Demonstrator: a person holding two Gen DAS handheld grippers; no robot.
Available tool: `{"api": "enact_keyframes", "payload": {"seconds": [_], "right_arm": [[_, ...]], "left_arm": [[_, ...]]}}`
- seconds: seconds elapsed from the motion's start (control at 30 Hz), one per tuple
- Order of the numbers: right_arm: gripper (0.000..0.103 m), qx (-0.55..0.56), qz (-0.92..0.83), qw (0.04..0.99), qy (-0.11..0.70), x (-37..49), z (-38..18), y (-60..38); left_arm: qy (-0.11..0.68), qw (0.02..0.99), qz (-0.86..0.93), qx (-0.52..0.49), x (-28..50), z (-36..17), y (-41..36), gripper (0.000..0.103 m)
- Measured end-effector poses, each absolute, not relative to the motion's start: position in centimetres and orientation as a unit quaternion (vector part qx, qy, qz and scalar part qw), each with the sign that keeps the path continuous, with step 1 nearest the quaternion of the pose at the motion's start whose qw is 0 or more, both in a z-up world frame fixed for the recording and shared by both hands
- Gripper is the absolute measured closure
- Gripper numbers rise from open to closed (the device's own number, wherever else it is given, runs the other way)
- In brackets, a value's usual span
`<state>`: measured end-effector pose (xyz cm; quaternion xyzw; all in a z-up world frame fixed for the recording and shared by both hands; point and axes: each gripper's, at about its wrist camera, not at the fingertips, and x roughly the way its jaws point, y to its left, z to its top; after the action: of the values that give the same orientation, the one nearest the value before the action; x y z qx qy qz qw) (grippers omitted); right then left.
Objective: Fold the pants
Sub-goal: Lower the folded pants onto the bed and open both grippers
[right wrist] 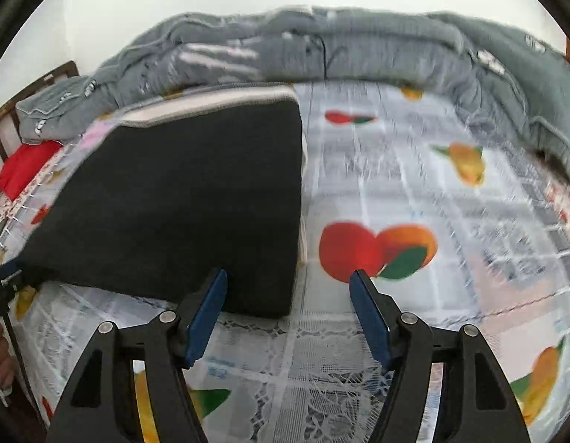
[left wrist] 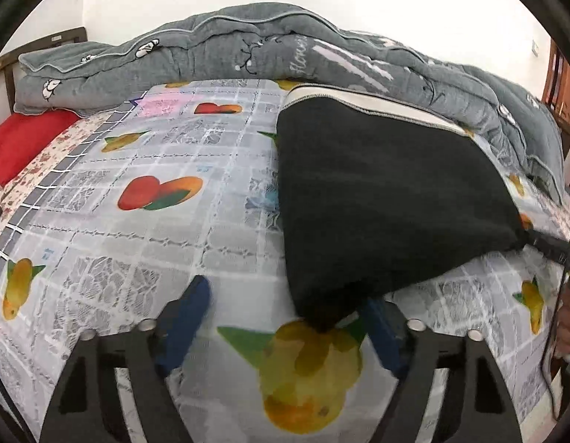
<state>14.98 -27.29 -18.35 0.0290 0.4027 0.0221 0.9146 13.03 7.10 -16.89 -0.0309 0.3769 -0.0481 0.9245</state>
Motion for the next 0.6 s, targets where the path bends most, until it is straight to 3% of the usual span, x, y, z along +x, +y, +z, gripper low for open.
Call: {"api": "enact_keyframes", "payload": {"seconds": [0.07, 0.3, 0.6], "right_arm": [[0.036, 0.027, 0.018, 0.917, 0.398, 14.8, -18.4, -27.2], [0.036, 0.025, 0.017, 0.914, 0.404, 14.6, -18.0, -27.3], [0.034, 0.002, 0.006, 0.914, 0.407, 13.1, -19.0, -26.7]], "left_arm": [[0.374, 0.926, -0.045, -0.027, 13.2, -17.0, 6.6, 0.036], [0.371, 0.928, -0.029, -0.014, 13.3, -17.3, 5.8, 0.036], [0.365, 0.930, -0.029, -0.013, 11.9, -17.9, 6.1, 0.024]]}}
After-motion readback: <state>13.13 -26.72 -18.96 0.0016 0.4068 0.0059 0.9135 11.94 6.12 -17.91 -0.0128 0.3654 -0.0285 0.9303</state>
